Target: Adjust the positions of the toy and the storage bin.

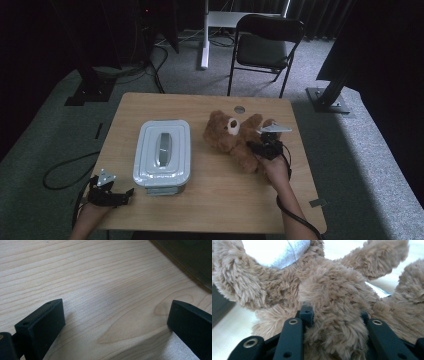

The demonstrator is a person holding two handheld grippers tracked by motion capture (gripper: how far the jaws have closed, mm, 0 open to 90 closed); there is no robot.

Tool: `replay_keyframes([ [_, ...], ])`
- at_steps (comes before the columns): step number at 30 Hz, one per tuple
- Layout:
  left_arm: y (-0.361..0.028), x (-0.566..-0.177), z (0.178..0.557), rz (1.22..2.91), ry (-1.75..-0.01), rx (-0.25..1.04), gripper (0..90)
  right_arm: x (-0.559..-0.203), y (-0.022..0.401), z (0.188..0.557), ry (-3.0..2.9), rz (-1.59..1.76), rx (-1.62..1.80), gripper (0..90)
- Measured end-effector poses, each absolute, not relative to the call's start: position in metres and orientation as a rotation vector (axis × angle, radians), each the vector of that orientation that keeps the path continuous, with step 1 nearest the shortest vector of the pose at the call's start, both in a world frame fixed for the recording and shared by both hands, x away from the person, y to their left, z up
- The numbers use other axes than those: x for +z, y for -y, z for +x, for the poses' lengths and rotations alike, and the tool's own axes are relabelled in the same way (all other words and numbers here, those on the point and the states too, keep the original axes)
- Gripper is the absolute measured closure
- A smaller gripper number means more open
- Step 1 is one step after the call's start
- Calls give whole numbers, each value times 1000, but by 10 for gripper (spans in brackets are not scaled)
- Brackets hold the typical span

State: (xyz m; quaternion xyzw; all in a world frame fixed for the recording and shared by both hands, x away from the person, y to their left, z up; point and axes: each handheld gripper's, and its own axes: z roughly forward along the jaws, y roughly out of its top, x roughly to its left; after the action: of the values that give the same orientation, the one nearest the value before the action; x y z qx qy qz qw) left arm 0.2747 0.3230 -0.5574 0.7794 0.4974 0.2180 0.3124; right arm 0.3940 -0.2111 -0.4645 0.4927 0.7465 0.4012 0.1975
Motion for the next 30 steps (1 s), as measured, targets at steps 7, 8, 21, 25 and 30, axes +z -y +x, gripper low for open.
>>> replay_keyframes([
  [7, -323, -558, 275, 2056, -1312, 575, 19, -482, 209, 414, -2010, 1548, 916, 455],
  [8, -323, -557, 275, 2056, -1312, 575, 19, -484, 207, 415, -2019, 1534, 920, 406],
  [21, -323, -557, 275, 2056, -1312, 575, 19, -457, 233, 392, -1996, 1506, 997, 222],
  [25, -323, -558, 275, 2055, -1312, 575, 19, -459, 249, 371, -1982, 1515, 997, 208],
  [30, -323, -557, 275, 2057, -1312, 575, 19, -474, 267, 343, -1990, 1580, 1035, 211],
])
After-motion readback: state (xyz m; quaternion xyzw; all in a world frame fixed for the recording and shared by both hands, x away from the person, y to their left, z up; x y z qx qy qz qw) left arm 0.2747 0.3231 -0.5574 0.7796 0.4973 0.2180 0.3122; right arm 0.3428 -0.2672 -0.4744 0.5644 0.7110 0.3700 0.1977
